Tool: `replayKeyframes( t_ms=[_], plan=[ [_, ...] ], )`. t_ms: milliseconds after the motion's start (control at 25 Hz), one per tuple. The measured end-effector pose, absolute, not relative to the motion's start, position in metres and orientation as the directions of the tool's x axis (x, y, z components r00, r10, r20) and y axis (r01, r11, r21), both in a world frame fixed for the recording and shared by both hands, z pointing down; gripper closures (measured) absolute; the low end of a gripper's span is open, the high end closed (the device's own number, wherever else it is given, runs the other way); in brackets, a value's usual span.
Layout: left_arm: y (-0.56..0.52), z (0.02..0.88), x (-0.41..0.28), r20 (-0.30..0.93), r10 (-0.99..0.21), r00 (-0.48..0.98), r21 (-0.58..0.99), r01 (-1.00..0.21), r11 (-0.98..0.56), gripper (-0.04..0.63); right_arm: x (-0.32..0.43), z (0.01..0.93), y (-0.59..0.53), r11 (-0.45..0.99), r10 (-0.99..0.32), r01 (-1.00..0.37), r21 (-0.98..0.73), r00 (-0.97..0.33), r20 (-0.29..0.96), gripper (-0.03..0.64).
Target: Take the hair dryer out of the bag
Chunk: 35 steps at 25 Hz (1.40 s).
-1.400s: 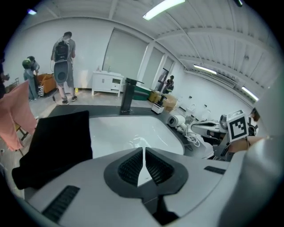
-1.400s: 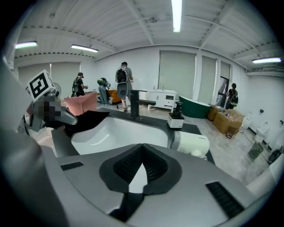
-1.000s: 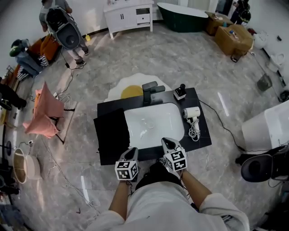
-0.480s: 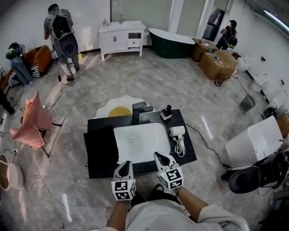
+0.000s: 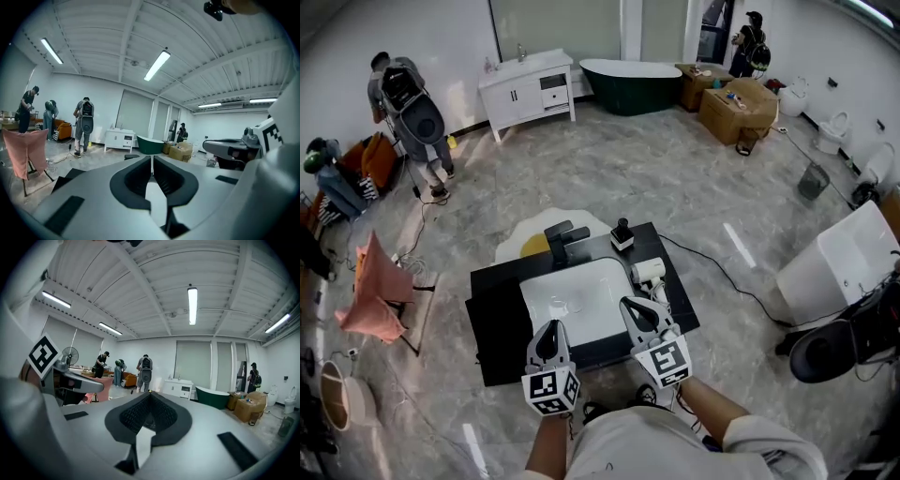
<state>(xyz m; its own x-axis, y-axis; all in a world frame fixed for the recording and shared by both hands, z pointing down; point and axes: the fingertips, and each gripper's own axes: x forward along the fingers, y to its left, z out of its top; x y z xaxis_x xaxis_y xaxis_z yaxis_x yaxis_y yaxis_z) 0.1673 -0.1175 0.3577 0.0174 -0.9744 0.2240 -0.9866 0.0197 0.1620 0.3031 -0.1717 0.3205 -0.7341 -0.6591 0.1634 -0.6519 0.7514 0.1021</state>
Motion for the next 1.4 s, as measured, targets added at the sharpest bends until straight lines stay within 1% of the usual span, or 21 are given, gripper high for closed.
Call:
replayKeyframes(
  t_ms=[200,400,560,800,960,1400],
  plan=[
    [-0.134,0.354,0.194,0.217,-0.974,0.059,0.136,-0.990,-0.029,0.562,0.329,0.324,-0.190,0.734,-0.679,-0.672,0.102,-0.720,0.142,0.618],
    [-0.146,0.351,0.211,0.185,-0.979,0.088,0.155,-0.986,-0.059,0.561,0.337,0.322,-0.197,0.730,-0.682,-0.676,0.097,-0.716,0.148,0.618],
    [-0.152,0.343,0.211,0.181,-0.980,0.081,0.104,-0.993,-0.063,0.561,0.338,0.318,-0.202,0.731,-0.681,-0.677,0.085,-0.718,0.142,0.618],
    [-0.144,0.340,0.206,0.186,-0.981,0.061,0.103,-0.994,-0.043,0.561,0.331,0.316,-0.198,0.758,-0.652,-0.646,0.092,-0.748,0.123,0.620],
    [-0.137,0.340,0.202,0.194,-0.980,0.052,0.090,-0.995,-0.035,0.561,0.322,0.314,-0.189,0.766,-0.641,-0.639,0.064,-0.754,0.144,0.620],
    [-0.123,0.349,0.195,0.210,-0.977,0.038,0.092,-0.996,-0.019,0.562,0.337,0.329,-0.183,0.747,-0.663,-0.661,0.074,-0.731,0.164,0.620]
  ],
)
